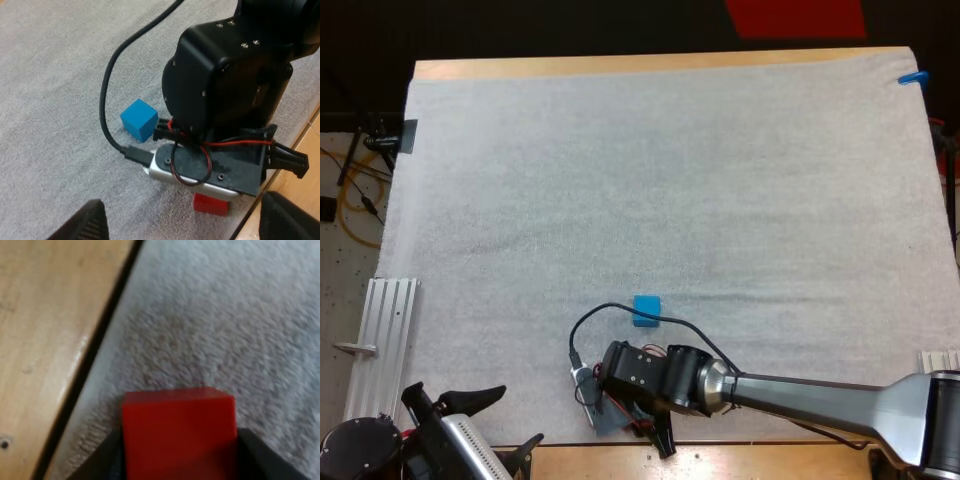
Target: Stack red cube on blue cube
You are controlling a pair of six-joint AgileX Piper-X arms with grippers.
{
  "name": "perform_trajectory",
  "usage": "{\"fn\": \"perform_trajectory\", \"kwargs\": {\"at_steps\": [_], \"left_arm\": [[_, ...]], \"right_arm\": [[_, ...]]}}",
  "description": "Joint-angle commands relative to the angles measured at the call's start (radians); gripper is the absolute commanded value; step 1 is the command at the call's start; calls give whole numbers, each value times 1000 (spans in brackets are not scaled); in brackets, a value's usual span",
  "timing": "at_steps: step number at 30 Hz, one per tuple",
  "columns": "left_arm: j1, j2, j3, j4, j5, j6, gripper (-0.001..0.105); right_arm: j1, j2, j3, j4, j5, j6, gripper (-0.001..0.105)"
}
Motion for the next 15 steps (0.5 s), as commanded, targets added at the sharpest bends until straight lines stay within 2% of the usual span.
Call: {"fn": "perform_trajectory", "kwargs": {"at_steps": [1, 5, 9, 15], "left_arm": [[-3, 2, 4, 18, 8, 6, 63], [-3, 2, 4, 18, 8, 6, 63], [-3, 2, 4, 18, 8, 6, 63], [-3, 2, 4, 18, 8, 6, 63]], "right_arm": [[3, -33, -7, 0, 11, 15, 24], [-7, -90, -7, 0, 68, 97, 24], [-49, -131, -7, 0, 177, 181, 24], [-133, -140, -57, 52, 245, 243, 24]]}}
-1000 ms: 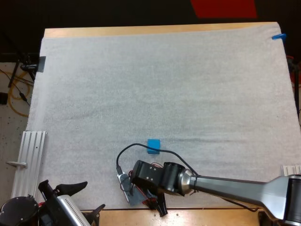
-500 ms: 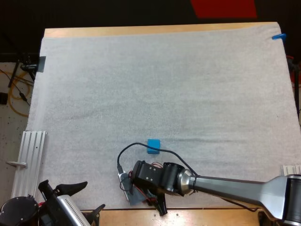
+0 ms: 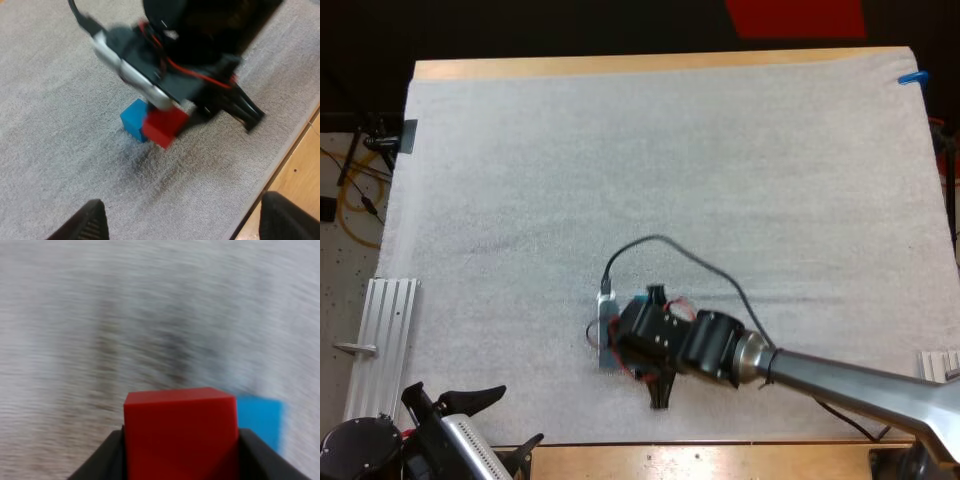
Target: Stack red cube on blue cube
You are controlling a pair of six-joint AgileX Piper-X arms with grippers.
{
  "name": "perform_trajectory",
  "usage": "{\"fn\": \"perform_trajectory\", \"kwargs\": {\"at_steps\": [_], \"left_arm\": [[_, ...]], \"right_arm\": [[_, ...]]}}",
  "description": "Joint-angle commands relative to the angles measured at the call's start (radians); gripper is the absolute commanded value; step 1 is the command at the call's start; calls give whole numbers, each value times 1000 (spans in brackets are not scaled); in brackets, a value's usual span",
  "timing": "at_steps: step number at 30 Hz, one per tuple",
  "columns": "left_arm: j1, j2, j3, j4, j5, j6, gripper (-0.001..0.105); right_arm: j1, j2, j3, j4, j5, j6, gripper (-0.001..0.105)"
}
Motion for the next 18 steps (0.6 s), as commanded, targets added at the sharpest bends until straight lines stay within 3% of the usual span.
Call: {"fn": "perform_trajectory", "kwargs": {"at_steps": [1, 10, 18], "left_arm": [[-3, 2, 4, 18, 8, 6, 63], [-3, 2, 4, 18, 8, 6, 63], [-3, 2, 4, 18, 8, 6, 63]], "right_arm": [[-18, -12, -22, 11, 22, 24, 24], [-142, 7, -115, 38, 22, 74, 24], [-164, 71, -144, 86, -31, -55, 24]]}}
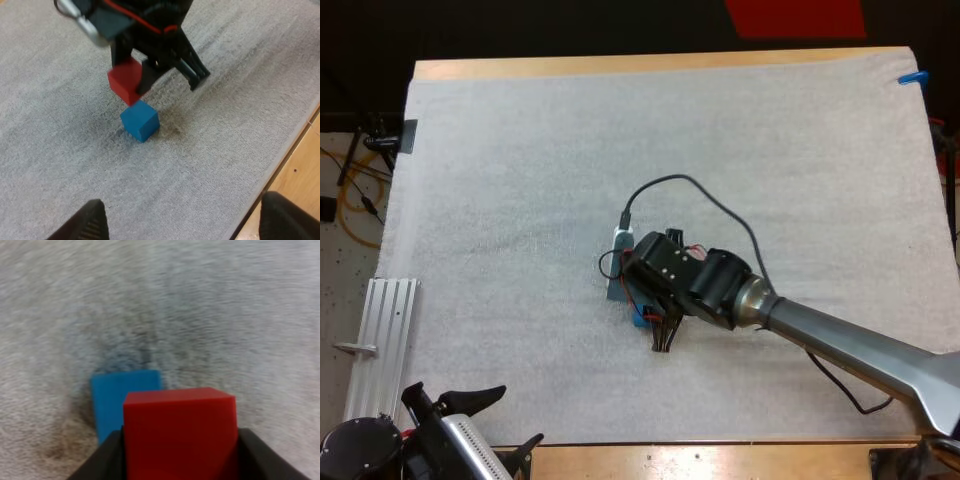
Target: Stack red cube on blue cube
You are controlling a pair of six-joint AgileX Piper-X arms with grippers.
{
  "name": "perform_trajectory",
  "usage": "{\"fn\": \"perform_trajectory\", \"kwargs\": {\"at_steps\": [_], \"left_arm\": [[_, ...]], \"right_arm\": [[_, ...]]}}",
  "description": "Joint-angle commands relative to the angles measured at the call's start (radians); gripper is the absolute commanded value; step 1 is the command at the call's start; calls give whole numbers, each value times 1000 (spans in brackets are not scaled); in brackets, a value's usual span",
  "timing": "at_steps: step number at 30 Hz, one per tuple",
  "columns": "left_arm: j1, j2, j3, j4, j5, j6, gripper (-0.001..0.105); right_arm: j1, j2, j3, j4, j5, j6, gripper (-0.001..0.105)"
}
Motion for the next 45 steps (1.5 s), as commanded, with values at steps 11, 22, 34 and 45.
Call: {"fn": "perform_trajectory", "kwargs": {"at_steps": [11, 22, 34, 45], "left_arm": [[-3, 2, 4, 15, 8, 6, 63], [-3, 2, 4, 10, 8, 6, 63], [-3, 2, 4, 10, 8, 6, 63], [-3, 2, 4, 8, 8, 6, 63]], "right_arm": [[-2, 45, -8, -9, -76, -33, 24], [-7, 81, -8, -54, -68, -33, 24], [-7, 81, -8, 7, -68, -19, 24], [-7, 81, -8, -6, -68, -5, 24]]}}
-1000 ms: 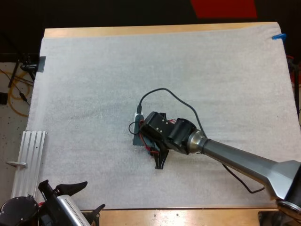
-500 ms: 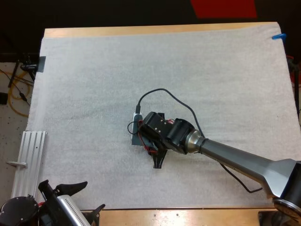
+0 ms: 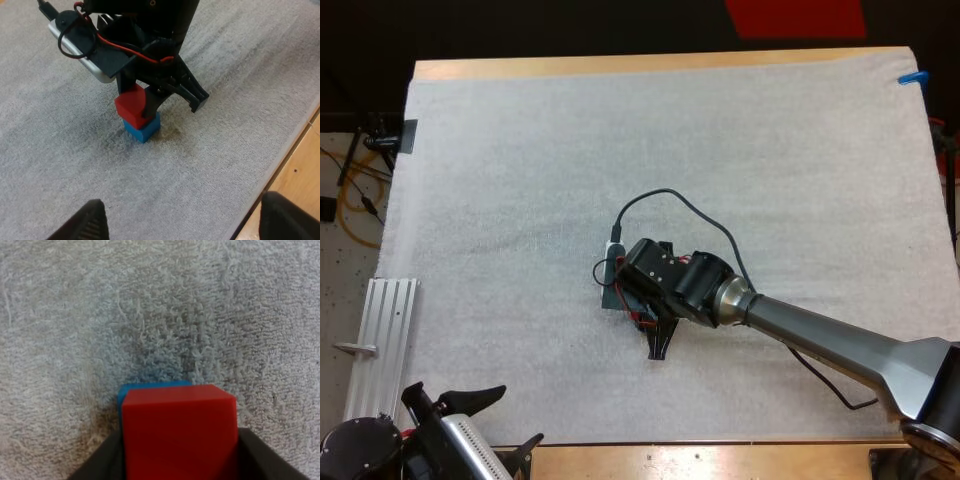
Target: Stack red cube on blue cube
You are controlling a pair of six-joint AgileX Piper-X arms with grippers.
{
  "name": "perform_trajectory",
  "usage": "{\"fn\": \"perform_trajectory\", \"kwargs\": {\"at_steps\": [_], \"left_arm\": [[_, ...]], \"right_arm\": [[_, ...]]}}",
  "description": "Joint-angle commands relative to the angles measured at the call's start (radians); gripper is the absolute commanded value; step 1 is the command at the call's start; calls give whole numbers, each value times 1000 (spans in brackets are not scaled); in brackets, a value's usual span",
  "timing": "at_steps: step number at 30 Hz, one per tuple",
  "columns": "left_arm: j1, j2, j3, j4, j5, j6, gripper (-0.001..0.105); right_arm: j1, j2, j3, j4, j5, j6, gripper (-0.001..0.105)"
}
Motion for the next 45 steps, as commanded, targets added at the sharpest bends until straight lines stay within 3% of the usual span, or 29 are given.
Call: {"fn": "perform_trajectory", "kwargs": {"at_steps": [1, 13, 20, 32, 40, 45], "left_arm": [[-3, 2, 4, 8, 8, 6, 63], [-3, 2, 4, 4, 8, 6, 63], [-3, 2, 4, 4, 8, 6, 63], [-3, 2, 4, 4, 1, 6, 63], [-3, 2, 4, 4, 1, -4, 63], [-3, 2, 6, -72, 6, -20, 63]], "right_arm": [[-7, -3, -7, 9, -2, 2, 24], [-7, -3, -7, 14, -2, 2, 24], [-7, -3, -7, 16, 28, 2, 60], [-7, -58, -7, 18, 40, 12, 60], [-7, -189, -7, 21, 9, 126, 60], [-10, -266, -7, 12, -36, 203, 60]]}}
